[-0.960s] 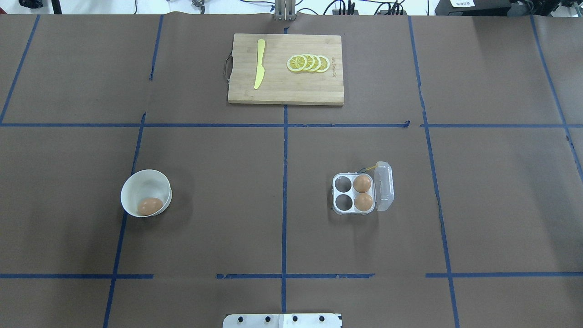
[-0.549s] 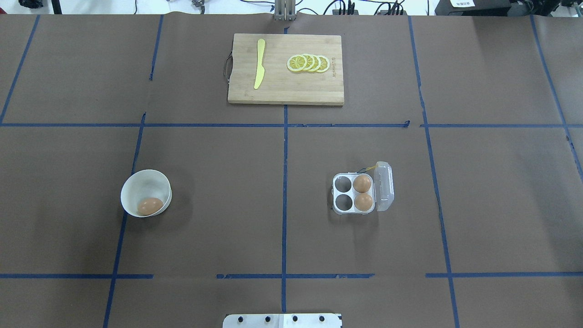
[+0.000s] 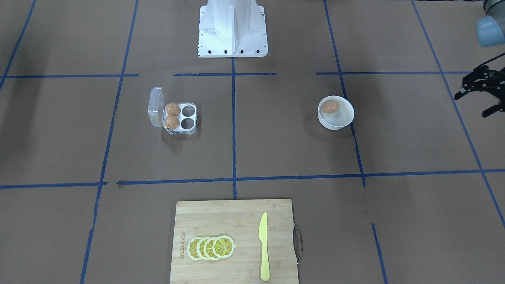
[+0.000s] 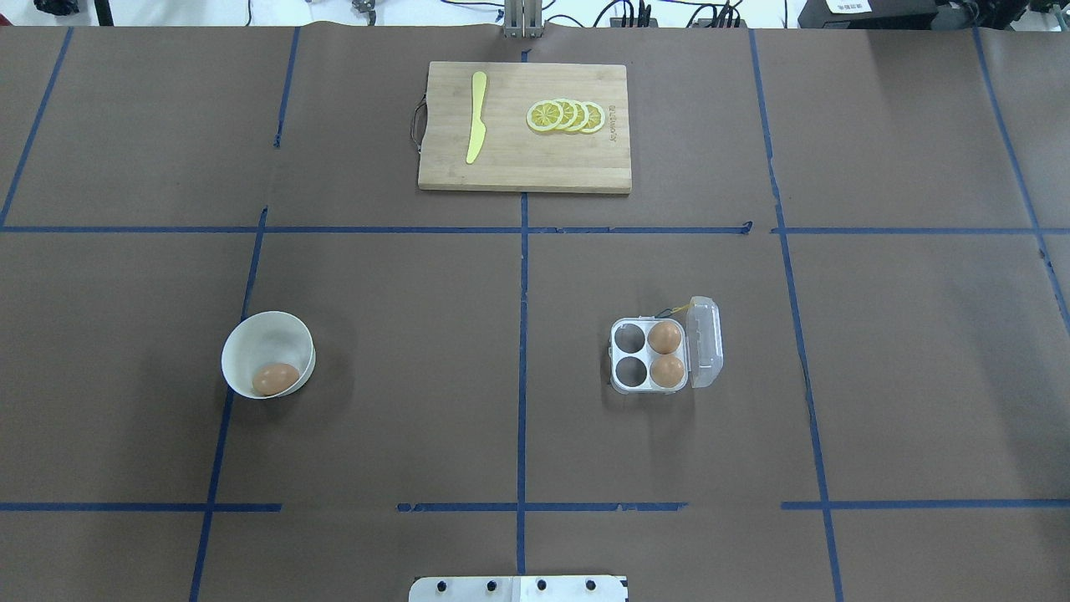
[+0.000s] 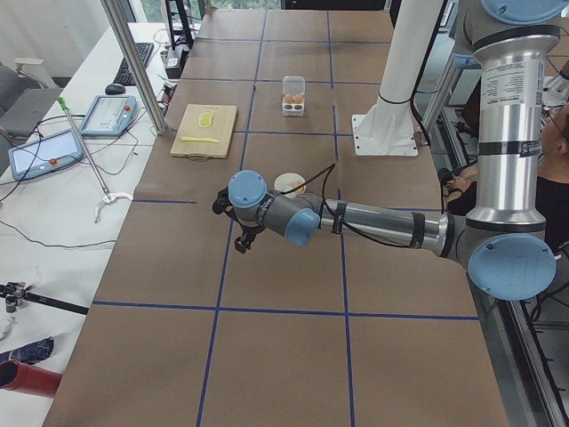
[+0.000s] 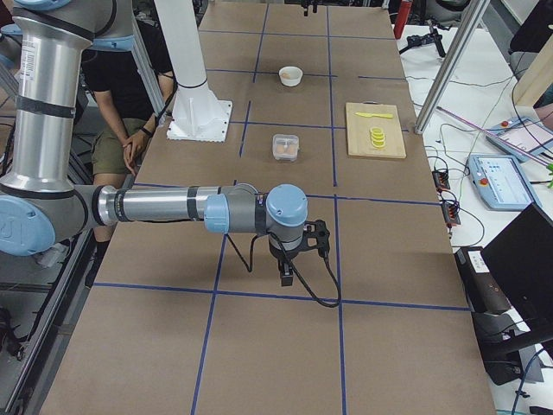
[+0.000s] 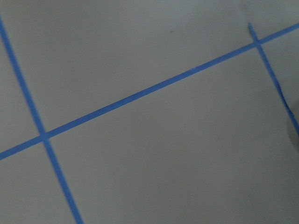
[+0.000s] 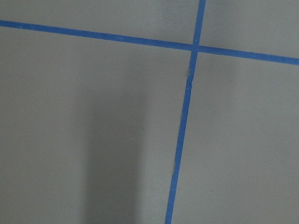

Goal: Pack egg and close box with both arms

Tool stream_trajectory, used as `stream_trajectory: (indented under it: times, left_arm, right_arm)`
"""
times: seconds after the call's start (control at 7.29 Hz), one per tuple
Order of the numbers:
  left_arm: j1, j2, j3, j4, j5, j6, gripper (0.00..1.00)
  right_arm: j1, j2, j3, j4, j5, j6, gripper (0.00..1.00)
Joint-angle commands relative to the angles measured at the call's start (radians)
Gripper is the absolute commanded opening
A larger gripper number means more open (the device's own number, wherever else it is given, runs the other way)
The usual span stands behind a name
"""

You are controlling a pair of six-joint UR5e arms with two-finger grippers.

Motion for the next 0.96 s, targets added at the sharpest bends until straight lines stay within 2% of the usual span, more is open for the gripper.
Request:
stream_trajectory:
  times: [0.0, 0.27, 0.55, 0.82]
  left_arm:
    - [0.208, -0.063, -0.018, -0.18, 0.124, -0.126, 1.0]
    - [0.315, -0.138, -0.012, -0.173, 0.148, -0.13, 0.99]
    - [0.433, -0.173, -0.018, -0.173, 0.153, -0.126, 0.96]
    - [0.491, -0.189, -0.02, -0.173, 0.193, -0.119, 0.92]
  right_arm:
    - [-0.001, 0.005, 0.0, 0.0, 0.001, -0.001, 1.0]
    - [-0.001, 0.005, -0.009, 0.003, 0.001, -0.004, 1.0]
    - [-0.001, 0.0, -0.018, 0.06, 0.008, -0.005, 1.0]
    - [-0.005, 0.0, -0.02, 0.068, 0.008, -0.008, 1.0]
